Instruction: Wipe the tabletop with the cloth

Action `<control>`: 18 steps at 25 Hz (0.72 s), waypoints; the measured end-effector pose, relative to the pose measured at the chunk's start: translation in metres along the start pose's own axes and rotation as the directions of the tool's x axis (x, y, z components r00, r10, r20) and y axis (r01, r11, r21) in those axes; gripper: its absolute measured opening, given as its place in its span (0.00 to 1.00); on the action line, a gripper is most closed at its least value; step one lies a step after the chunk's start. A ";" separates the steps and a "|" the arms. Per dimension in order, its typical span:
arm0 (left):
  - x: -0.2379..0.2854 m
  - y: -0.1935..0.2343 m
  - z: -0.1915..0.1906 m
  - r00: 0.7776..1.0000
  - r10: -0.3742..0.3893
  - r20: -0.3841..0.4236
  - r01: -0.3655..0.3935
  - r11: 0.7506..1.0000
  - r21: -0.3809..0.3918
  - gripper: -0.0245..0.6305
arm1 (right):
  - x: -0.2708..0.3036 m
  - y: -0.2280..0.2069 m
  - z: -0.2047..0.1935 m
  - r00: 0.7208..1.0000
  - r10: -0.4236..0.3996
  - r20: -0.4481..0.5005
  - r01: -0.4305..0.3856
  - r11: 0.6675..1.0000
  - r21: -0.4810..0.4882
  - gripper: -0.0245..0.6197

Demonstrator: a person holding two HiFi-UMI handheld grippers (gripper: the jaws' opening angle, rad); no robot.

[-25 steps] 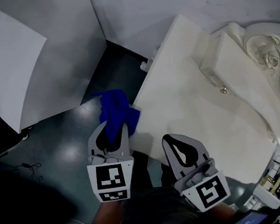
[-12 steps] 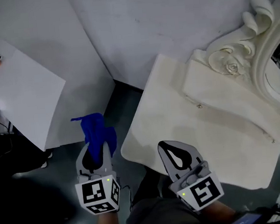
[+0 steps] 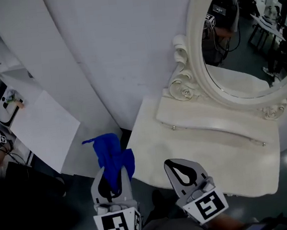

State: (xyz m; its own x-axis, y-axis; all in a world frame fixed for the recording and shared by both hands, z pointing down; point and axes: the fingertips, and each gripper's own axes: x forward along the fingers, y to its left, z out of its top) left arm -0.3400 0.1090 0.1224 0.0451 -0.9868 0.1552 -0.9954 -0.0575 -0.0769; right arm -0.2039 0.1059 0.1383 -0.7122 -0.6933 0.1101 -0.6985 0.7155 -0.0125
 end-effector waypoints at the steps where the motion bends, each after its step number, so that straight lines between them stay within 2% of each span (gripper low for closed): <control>1: -0.011 -0.016 0.005 1.000 -0.010 0.027 0.010 1.000 0.013 0.28 | -0.017 0.000 0.000 1.000 -0.010 0.000 0.010 1.000 -0.007 0.06; 5: -0.048 -0.071 0.009 0.993 -0.040 0.110 0.036 0.999 0.033 0.28 | -0.071 -0.001 -0.005 0.998 -0.054 -0.014 0.054 0.998 -0.018 0.06; 8: -0.056 -0.099 0.007 0.989 -0.055 0.137 0.050 0.998 0.039 0.28 | -0.091 -0.009 0.004 0.995 -0.089 0.042 0.091 0.994 -0.060 0.06; 10: -0.063 -0.112 0.000 0.990 -0.062 0.124 0.056 0.997 0.048 0.27 | -0.104 -0.009 0.002 0.992 -0.107 0.062 0.112 0.991 -0.072 0.06; 13: -0.075 -0.127 -0.013 0.992 -0.084 0.091 0.079 0.995 0.062 0.27 | -0.124 -0.004 -0.015 0.991 -0.132 0.027 0.133 0.989 -0.057 0.06; 18: -0.082 -0.137 -0.012 0.989 -0.099 0.106 0.090 0.992 0.083 0.27 | -0.137 -0.006 -0.018 0.987 -0.159 0.031 0.160 0.985 -0.056 0.06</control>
State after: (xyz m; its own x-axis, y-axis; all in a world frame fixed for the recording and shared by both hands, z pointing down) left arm -0.2086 0.2000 0.1318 0.1521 -0.9867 0.0572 -0.9767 -0.1589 -0.1443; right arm -0.1011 0.1981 0.1413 -0.5942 -0.8003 0.0801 -0.7984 0.5989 0.0613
